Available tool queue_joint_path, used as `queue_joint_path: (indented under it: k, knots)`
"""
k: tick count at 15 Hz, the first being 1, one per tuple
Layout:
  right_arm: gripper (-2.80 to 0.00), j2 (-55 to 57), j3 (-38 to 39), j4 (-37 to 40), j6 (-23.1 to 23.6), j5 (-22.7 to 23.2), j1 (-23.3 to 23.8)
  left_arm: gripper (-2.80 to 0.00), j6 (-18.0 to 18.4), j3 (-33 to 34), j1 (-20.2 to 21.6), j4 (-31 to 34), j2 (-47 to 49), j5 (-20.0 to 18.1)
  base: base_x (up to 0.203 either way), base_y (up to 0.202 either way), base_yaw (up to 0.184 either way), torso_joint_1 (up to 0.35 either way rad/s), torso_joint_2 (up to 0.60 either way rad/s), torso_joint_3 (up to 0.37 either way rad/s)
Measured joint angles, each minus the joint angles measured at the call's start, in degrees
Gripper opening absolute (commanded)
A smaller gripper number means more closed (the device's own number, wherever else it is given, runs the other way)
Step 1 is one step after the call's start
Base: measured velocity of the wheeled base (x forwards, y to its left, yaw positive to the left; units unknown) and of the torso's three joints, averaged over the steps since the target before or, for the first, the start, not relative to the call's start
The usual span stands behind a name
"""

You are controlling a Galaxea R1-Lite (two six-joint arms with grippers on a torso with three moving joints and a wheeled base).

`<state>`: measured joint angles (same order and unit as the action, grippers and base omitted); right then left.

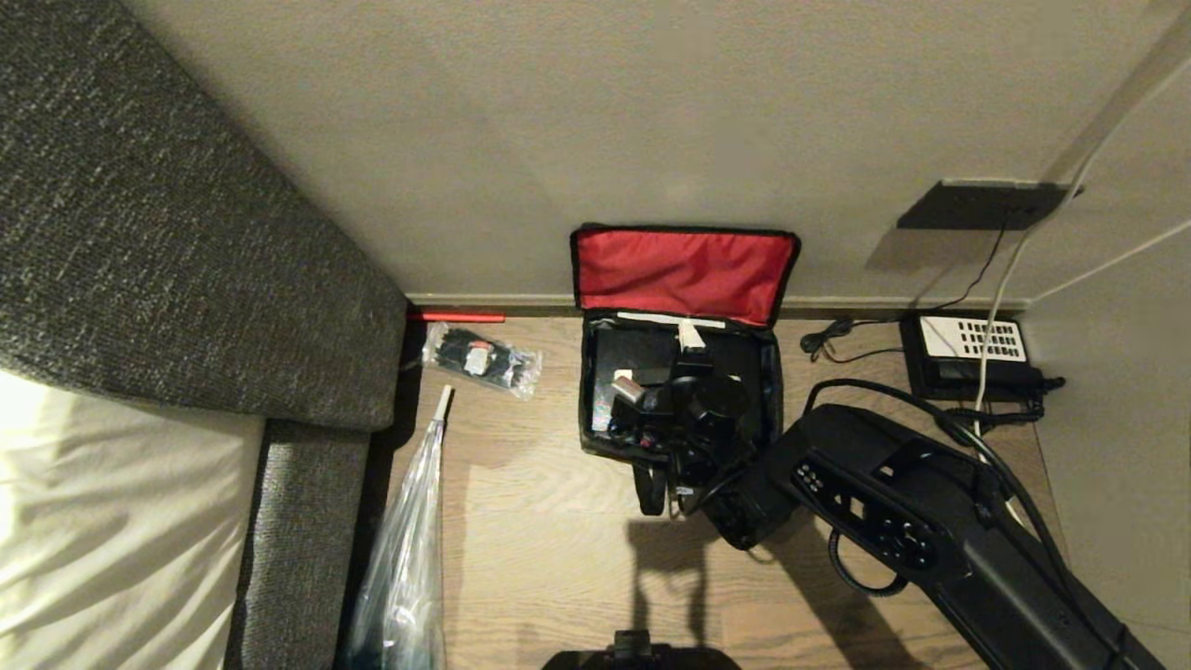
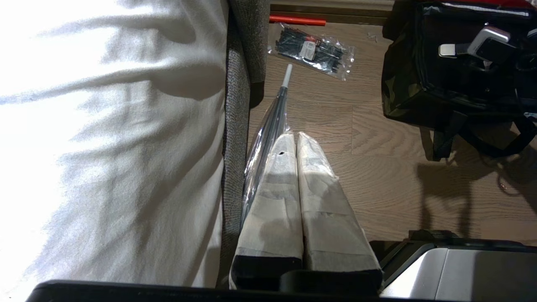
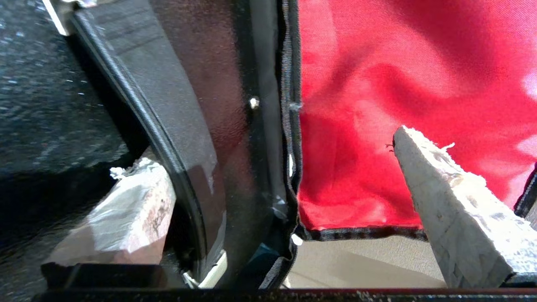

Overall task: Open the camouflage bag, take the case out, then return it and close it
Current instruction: Grip the handle

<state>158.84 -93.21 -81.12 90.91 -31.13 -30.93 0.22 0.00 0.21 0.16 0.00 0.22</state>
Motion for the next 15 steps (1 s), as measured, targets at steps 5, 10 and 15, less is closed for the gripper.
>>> queue_joint_path:
  k: [5, 10, 15]
  knots:
    - [0.00, 0.3, -1.7, 0.6, 0.2, -0.1, 0.1, -2.80, 0.0, 0.0, 0.0, 0.0, 0.0, 0.0, 0.000, 0.000, 0.000, 0.000, 0.00, 0.000]
    - [0.00, 0.6, -3.0, 1.0, 0.0, -0.1, 0.1, -2.80, 0.0, 0.0, 0.0, 0.0, 0.0, 0.0, 0.000, 0.000, 0.000, 0.000, 0.00, 0.000]
    - [0.00, 0.9, -3.1, 0.7, -0.7, 0.0, 0.3, -2.80, 0.0, 0.0, 0.0, 0.0, 0.0, 0.0, 0.000, 0.000, 0.000, 0.000, 0.00, 0.000]
